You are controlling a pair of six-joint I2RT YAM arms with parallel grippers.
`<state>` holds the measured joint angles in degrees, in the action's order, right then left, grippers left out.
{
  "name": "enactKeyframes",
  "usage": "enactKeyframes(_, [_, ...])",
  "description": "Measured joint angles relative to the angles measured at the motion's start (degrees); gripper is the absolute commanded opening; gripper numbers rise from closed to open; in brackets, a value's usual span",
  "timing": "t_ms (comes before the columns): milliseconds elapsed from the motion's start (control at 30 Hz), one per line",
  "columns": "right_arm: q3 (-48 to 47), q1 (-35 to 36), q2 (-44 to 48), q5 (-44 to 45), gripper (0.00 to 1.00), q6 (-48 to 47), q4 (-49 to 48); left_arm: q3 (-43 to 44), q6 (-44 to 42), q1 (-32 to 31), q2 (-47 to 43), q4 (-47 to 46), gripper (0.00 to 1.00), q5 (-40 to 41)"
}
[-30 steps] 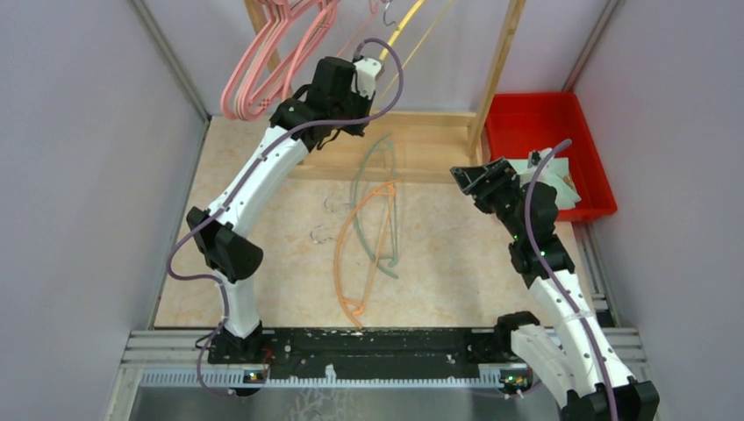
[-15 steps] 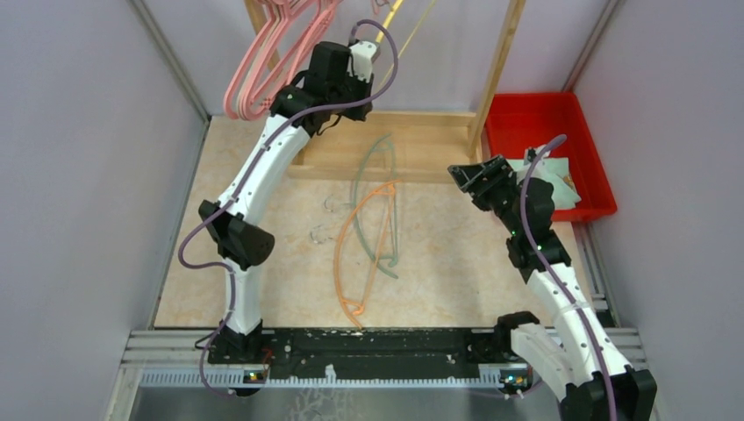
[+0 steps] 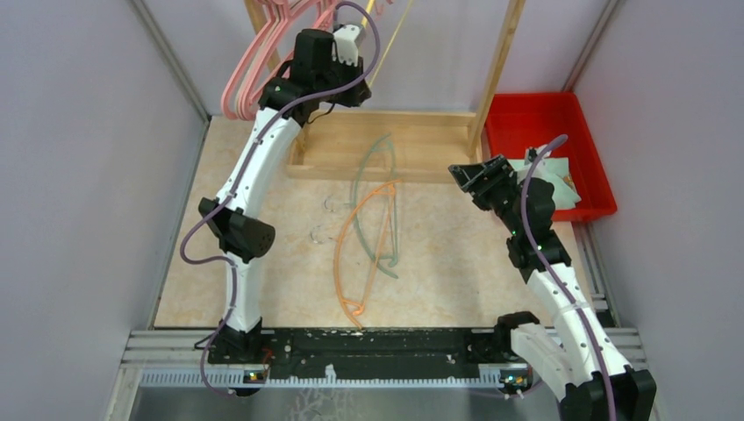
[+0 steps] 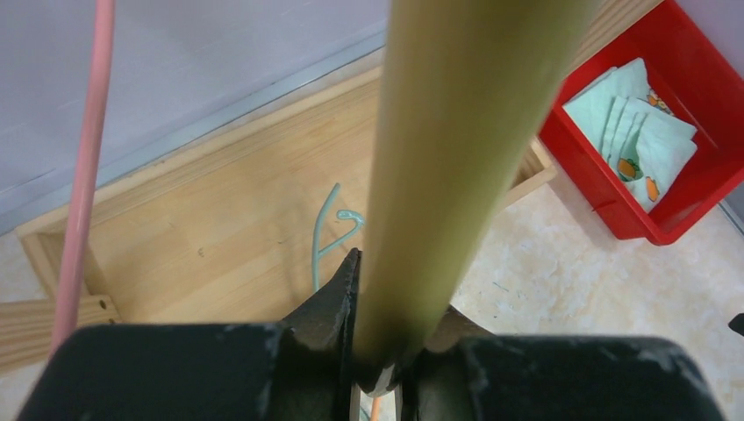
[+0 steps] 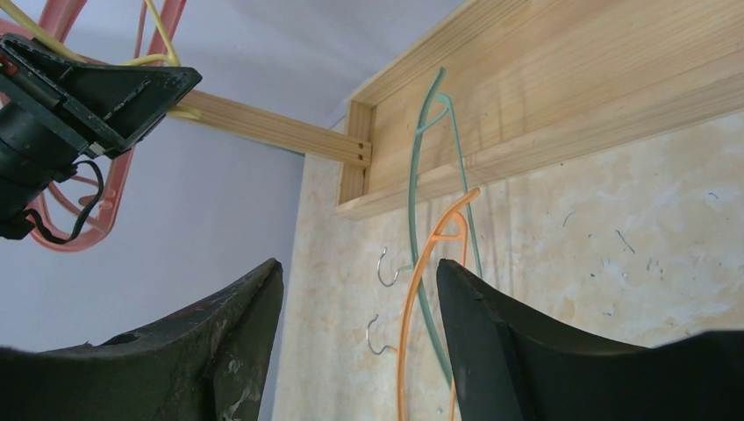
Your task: Organize the hangers
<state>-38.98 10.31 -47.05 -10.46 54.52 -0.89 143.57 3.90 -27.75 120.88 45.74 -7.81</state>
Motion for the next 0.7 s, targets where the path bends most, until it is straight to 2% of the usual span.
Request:
enactKeyframes(233, [0.3, -0.1, 0.0, 0.0, 0.65, 0.2, -0.2, 1.0, 1.9, 0.7, 2.5, 0.2, 0.08, -3.2])
enactKeyframes(700, [1.1, -0.1, 0.0, 0.0, 0.66, 1.1, -0.2, -0.1, 2.8, 2.4, 2.3, -0.7, 0.54, -2.0])
